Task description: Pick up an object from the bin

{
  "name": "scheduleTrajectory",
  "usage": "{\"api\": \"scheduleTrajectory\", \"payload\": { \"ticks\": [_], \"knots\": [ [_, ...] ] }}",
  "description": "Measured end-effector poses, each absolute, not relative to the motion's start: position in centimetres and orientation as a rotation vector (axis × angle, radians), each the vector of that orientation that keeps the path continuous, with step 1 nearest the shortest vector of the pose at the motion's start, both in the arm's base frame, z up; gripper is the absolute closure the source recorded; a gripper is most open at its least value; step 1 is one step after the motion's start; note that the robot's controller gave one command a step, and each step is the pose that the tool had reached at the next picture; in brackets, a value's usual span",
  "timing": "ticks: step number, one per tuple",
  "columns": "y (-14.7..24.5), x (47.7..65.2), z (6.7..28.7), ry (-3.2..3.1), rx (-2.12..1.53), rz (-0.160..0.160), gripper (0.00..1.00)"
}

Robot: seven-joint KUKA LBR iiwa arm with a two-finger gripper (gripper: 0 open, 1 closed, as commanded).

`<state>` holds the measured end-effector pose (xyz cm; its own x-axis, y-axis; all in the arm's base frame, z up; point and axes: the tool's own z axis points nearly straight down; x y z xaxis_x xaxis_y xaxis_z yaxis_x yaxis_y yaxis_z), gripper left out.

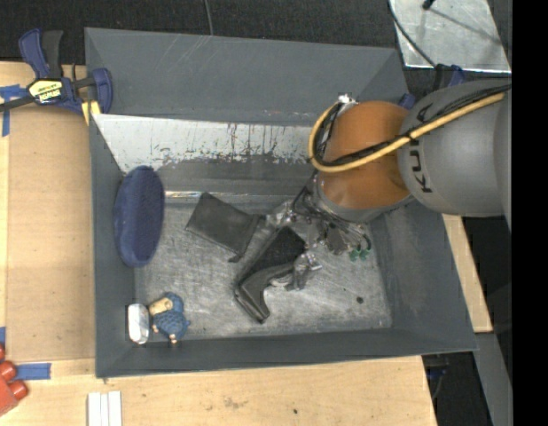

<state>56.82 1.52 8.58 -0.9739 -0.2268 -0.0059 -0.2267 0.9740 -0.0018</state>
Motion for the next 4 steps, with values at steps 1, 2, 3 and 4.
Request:
{"api": "scheduleTrajectory", "payload": {
  "ticks": [1,2,3,4],
  "knots": [
    [1.5,56.9,8.6,3.115,-0.357,-0.002,1.0],
    [1.5,56.8,8.5,3.115,-0.357,-0.001,0.0],
    [1.5,56.8,8.5,3.114,-0.356,-0.002,1.0],
    [2.3,56.4,24.2,3.116,-0.351,-0.003,1.0]
  ]
}}
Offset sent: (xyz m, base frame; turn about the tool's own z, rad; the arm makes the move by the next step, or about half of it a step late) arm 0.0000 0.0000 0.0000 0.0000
